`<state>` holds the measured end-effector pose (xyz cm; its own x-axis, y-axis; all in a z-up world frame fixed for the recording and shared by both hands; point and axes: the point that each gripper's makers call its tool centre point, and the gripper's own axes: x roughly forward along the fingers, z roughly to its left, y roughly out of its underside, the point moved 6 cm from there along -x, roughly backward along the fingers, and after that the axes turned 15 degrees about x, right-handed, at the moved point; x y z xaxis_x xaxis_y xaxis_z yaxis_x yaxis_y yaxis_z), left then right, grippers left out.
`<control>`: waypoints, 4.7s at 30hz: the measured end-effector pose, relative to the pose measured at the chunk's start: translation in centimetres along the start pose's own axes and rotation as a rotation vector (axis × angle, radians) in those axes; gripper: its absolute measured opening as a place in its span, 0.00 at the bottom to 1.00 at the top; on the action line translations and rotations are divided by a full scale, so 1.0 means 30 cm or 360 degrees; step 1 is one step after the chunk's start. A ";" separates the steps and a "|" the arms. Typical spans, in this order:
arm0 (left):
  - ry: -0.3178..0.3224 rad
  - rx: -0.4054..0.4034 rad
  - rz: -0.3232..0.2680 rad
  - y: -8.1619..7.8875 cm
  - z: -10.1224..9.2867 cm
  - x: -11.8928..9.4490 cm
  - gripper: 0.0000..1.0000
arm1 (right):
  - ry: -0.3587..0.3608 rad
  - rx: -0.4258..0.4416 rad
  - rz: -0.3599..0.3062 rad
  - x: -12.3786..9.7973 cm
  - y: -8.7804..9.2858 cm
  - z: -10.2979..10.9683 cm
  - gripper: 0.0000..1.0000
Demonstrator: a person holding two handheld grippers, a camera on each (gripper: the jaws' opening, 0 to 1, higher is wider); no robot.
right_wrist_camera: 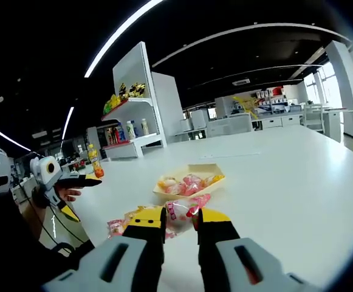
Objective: Pick up the marshmallows scattered on the table and place them into the bowl on the table
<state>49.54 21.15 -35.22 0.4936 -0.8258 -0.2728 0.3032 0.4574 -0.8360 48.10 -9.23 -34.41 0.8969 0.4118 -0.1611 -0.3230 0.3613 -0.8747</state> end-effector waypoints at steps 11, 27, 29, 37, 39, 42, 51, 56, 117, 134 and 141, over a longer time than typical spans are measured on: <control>-0.0006 0.0006 0.0001 0.001 0.005 -0.006 0.79 | -0.0024 -0.0013 -0.0010 0.021 -0.018 0.017 0.19; -0.0001 0.0016 0.0010 0.007 0.003 -0.010 0.79 | -0.0072 -0.0055 -0.0021 0.076 -0.058 0.045 0.19; 0.0001 0.0017 0.0010 0.007 0.003 -0.011 0.79 | -0.0079 -0.0060 -0.0029 0.084 -0.068 0.051 0.19; -0.0007 0.0018 0.0016 0.009 0.009 -0.013 0.78 | -0.0139 -0.0051 -0.0045 0.113 -0.107 0.079 0.19; -0.0007 0.0021 0.0016 0.009 0.009 -0.013 0.78 | -0.0148 -0.0050 -0.0048 0.118 -0.114 0.083 0.19; -0.0007 0.0021 0.0014 0.006 0.012 -0.012 0.78 | -0.0161 -0.0072 -0.0064 0.130 -0.141 0.093 0.19; -0.0014 0.0019 0.0024 0.011 0.014 -0.011 0.78 | -0.0198 -0.0080 -0.0094 0.188 -0.202 0.104 0.19; -0.0017 0.0016 0.0030 0.015 0.019 -0.014 0.78 | -0.0219 -0.0094 -0.0117 0.238 -0.237 0.116 0.19; 0.0049 0.0002 0.0031 0.043 0.044 0.011 0.78 | -0.0127 -0.0138 0.0215 0.647 0.030 0.064 0.20; 0.0012 -0.0007 0.0075 0.069 0.055 0.004 0.78 | -0.0093 -0.0268 0.0276 0.671 0.078 0.050 0.20; 0.0013 -0.0007 0.0077 0.071 0.055 0.006 0.78 | -0.0093 -0.0304 0.0291 0.674 0.086 0.044 0.21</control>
<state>51.61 22.51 -36.28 0.5010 -0.8053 -0.3170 0.2755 0.4956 -0.8237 65.01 1.14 -39.32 0.8082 0.5052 -0.3026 -0.4101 0.1141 -0.9049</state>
